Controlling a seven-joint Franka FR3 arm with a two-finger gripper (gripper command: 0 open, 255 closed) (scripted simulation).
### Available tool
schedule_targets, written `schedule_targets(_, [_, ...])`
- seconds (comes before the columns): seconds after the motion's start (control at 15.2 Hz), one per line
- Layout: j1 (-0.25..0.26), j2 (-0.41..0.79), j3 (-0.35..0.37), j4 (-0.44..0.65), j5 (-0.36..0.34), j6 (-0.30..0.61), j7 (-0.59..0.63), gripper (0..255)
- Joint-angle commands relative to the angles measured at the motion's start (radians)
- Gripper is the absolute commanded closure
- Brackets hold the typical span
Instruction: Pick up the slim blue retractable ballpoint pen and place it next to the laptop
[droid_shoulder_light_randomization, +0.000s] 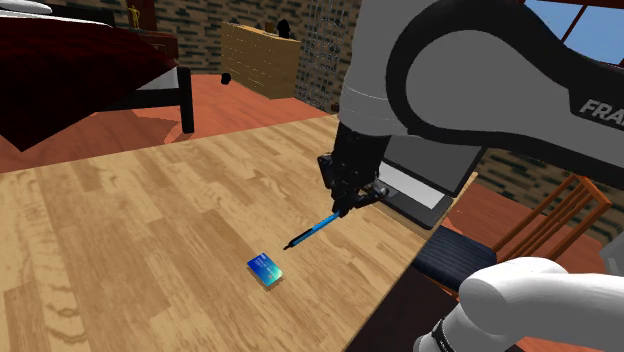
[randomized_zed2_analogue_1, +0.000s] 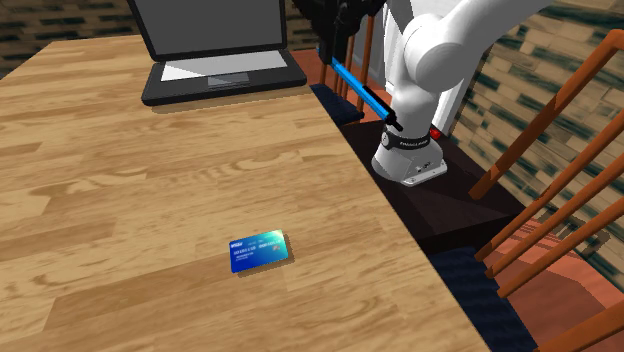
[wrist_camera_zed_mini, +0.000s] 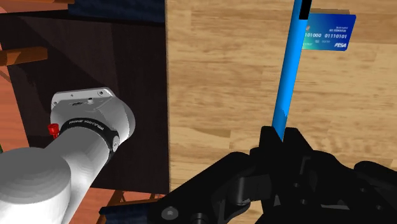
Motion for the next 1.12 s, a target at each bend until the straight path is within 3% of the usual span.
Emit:
schedule_targets(0.0, [-0.004, 0.007, -0.01, 0.027, -0.009, -0.023, 0.0, 255])
schedule_targets(1.06, [-0.05, 0.106, -0.041, 0.301, -0.067, -0.204, 0.025, 255])
